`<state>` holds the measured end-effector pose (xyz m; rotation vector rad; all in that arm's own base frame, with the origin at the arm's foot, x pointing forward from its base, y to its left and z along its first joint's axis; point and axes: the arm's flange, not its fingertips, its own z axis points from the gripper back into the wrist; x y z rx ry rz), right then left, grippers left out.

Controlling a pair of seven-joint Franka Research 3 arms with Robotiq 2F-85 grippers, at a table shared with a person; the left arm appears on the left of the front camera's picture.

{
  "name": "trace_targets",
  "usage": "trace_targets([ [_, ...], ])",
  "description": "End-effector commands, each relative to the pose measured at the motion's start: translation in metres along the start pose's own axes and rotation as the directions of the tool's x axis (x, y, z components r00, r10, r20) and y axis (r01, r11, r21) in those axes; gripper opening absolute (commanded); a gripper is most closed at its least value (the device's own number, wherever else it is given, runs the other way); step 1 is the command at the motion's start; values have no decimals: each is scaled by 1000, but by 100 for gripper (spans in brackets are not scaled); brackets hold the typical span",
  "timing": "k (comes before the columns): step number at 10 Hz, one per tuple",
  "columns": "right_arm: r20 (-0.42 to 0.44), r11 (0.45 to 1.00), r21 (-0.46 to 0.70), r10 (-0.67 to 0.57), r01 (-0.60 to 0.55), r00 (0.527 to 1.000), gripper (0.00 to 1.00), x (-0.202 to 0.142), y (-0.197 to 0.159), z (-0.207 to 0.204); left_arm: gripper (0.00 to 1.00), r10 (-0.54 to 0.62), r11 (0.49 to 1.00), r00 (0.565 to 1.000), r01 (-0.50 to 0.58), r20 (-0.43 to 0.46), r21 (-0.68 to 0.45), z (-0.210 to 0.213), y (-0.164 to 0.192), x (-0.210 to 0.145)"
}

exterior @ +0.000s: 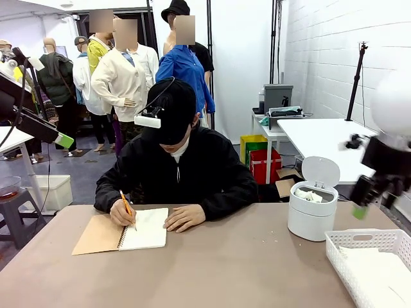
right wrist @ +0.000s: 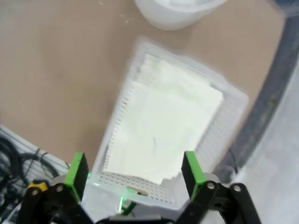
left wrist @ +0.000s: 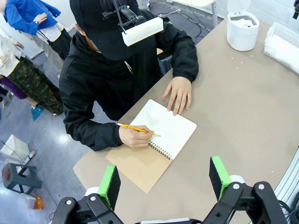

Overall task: Sort the paper based on its condition.
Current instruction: If a person hands you a paper, place it in the Organizing basket , and if it's crumpled, put it in the Trash can.

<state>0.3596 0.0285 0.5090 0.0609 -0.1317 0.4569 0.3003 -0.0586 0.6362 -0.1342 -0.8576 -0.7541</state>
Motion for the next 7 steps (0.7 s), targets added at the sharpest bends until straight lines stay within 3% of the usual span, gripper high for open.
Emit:
trace_targets([
  [1,70,978,87,186,-192,980,100,40,10,18,100,1,1000,1000,-1,-4,6,0,0,0],
  [4,261,894,115,393,-433,882,100,104,70,49,100,1,1000,1000,-1,-4,6,0,0,0],
  [7,429,865,145,383,-481,818,100,147,106,78,100,1,1000,1000,-1,-4,6,0,0,0],
])
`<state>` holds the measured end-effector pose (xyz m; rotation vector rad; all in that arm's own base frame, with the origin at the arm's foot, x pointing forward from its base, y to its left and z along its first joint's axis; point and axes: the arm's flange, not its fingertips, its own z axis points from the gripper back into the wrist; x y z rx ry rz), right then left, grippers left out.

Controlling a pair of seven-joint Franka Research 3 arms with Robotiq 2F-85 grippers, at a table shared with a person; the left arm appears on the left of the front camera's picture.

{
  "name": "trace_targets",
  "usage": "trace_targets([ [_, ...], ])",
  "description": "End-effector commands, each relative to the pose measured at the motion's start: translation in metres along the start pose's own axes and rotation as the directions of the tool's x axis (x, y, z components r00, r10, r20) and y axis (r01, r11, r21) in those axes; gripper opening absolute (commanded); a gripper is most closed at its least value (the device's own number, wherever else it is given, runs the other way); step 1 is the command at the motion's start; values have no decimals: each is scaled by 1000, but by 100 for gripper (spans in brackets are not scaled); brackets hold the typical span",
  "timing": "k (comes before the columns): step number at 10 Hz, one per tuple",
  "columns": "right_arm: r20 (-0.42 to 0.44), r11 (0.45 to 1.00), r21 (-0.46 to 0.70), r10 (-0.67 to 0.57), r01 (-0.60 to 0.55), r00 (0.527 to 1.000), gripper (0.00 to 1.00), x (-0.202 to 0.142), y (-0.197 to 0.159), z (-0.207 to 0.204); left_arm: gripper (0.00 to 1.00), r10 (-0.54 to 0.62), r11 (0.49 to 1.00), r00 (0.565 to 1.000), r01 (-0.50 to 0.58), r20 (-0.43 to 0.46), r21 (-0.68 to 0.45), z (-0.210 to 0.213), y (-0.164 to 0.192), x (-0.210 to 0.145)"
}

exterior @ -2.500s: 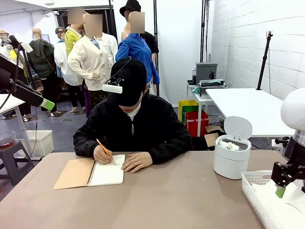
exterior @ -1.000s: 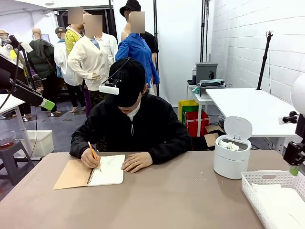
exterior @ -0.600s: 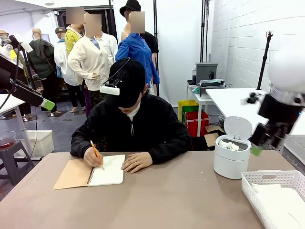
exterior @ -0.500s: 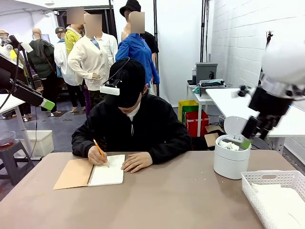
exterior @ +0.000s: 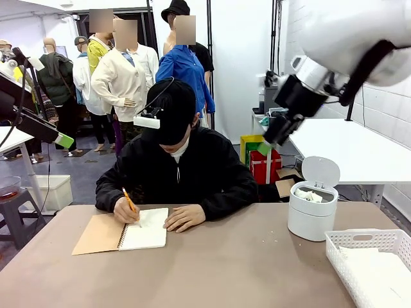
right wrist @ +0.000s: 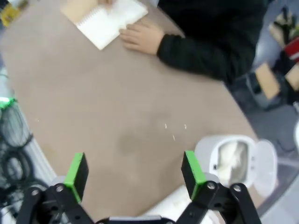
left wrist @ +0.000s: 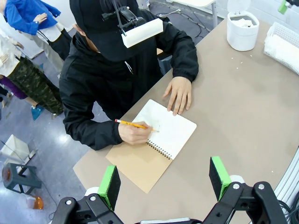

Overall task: Sort the paper based on its condition.
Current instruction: If a person hands you a paper, place it in the Organizing basket , and if it's crumpled, put it in the Trash can.

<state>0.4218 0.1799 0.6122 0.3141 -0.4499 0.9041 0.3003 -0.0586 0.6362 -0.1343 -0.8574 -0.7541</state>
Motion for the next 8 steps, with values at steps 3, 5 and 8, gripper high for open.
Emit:
trace_targets([
  [3,159,999,39,17,-24,987,100,41,21,1,100,1,1000,1000,-1,-4,6,0,0,0],
  [5,174,998,22,-70,67,982,100,54,41,7,100,1,1000,1000,-1,-4,6,0,0,0],
  [8,163,995,6,-101,101,981,100,68,52,7,100,1,1000,1000,-1,-4,6,0,0,0],
])
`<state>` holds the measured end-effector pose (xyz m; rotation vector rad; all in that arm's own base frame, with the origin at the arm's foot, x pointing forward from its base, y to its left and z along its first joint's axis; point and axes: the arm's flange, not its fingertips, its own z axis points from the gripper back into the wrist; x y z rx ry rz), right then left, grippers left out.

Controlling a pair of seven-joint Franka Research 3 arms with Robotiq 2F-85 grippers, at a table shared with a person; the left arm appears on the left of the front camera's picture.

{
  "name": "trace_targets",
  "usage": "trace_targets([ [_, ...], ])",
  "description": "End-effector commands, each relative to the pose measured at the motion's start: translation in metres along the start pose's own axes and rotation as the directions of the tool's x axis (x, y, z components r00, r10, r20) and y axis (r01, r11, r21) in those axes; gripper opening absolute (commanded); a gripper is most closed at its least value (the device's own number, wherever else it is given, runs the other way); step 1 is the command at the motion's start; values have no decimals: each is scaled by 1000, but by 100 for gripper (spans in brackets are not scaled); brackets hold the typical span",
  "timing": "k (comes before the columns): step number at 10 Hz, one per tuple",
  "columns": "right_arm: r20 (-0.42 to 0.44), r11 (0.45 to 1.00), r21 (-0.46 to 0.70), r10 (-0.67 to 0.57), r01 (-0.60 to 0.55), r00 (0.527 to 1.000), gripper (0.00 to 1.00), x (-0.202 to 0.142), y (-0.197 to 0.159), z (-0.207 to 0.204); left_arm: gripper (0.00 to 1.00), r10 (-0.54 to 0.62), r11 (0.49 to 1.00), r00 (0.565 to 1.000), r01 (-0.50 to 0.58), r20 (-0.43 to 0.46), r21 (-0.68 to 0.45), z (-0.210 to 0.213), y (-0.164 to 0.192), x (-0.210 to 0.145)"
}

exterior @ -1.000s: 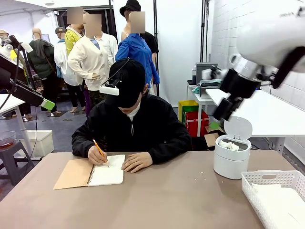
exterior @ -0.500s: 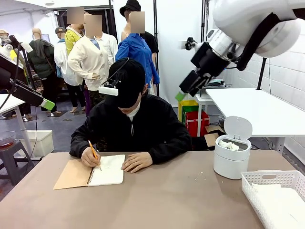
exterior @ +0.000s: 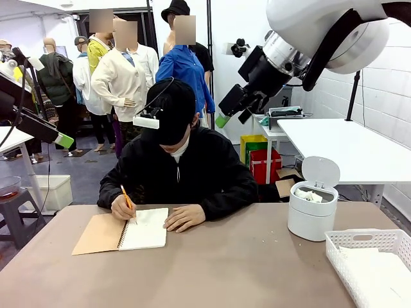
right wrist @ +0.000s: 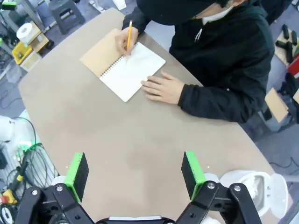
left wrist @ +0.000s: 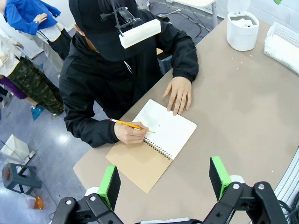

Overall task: Sort the paper based on its condition.
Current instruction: If a person hands you a paper, place it in the Organizing basket , and if it's crumpled, put it in the Trash can.

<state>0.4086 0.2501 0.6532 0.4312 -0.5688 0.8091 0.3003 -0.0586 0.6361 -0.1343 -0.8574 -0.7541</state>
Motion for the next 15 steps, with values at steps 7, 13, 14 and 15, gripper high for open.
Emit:
trace_targets([
  [7,5,1000,-3,9,-9,1000,100,3,5,-2,100,1,1000,1000,-1,-4,6,0,0,0],
  [13,5,1000,-3,9,-9,1000,100,3,5,-2,100,1,1000,1000,-1,-4,6,0,0,0],
  [14,5,1000,-3,9,-9,1000,100,3,5,-2,100,1,1000,1000,-1,-4,6,0,0,0],
  [15,5,1000,-3,9,-9,1000,100,3,5,-2,100,1,1000,1000,-1,-4,6,0,0,0],
])
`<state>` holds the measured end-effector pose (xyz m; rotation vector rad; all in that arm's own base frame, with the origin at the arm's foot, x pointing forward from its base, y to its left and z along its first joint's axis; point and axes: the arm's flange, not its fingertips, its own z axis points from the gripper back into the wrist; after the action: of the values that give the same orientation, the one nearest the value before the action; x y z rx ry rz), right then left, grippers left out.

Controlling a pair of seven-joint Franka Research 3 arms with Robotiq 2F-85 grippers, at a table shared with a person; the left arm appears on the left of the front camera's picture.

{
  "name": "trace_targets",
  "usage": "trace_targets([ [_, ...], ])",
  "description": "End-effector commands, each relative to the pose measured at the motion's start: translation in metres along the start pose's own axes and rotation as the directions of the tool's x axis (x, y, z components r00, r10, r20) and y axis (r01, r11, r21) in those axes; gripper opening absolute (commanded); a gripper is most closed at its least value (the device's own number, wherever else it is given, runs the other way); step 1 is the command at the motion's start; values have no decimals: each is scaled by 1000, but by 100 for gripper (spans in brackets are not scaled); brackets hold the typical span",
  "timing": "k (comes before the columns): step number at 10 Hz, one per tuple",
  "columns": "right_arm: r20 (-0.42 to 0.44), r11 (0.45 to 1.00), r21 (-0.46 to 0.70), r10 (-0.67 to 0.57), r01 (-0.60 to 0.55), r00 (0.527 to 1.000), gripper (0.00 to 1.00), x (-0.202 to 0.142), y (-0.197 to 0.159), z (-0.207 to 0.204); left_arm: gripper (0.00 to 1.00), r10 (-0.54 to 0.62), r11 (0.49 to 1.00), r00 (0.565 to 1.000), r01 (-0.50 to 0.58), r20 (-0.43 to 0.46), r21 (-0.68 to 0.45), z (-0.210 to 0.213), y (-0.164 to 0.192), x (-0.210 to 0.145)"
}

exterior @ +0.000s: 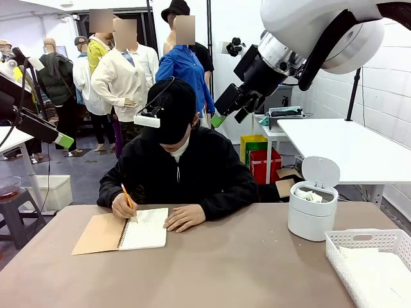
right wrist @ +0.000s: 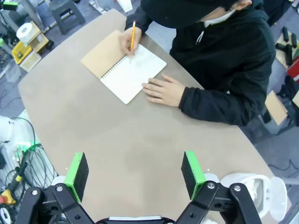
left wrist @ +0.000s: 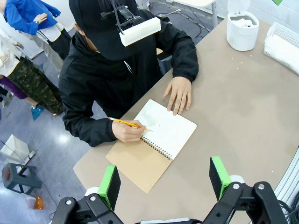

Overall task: Sort the paper based on its condition.
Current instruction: If a person hands you a paper, place it in the Organizing basket , and if it's crumpled, put it in the Trash can.

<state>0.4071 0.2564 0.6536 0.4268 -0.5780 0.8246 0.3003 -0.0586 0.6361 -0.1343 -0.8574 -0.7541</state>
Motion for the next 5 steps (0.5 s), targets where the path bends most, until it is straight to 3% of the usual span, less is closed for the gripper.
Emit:
trace_targets([
  [1,1,1000,-1,-8,8,1000,100,0,-1,1,100,1,1000,1000,-1,-4,6,0,0,0],
  [5,1,1000,-1,-8,8,1000,100,0,-1,1,100,1,1000,1000,-1,-4,6,0,0,0],
])
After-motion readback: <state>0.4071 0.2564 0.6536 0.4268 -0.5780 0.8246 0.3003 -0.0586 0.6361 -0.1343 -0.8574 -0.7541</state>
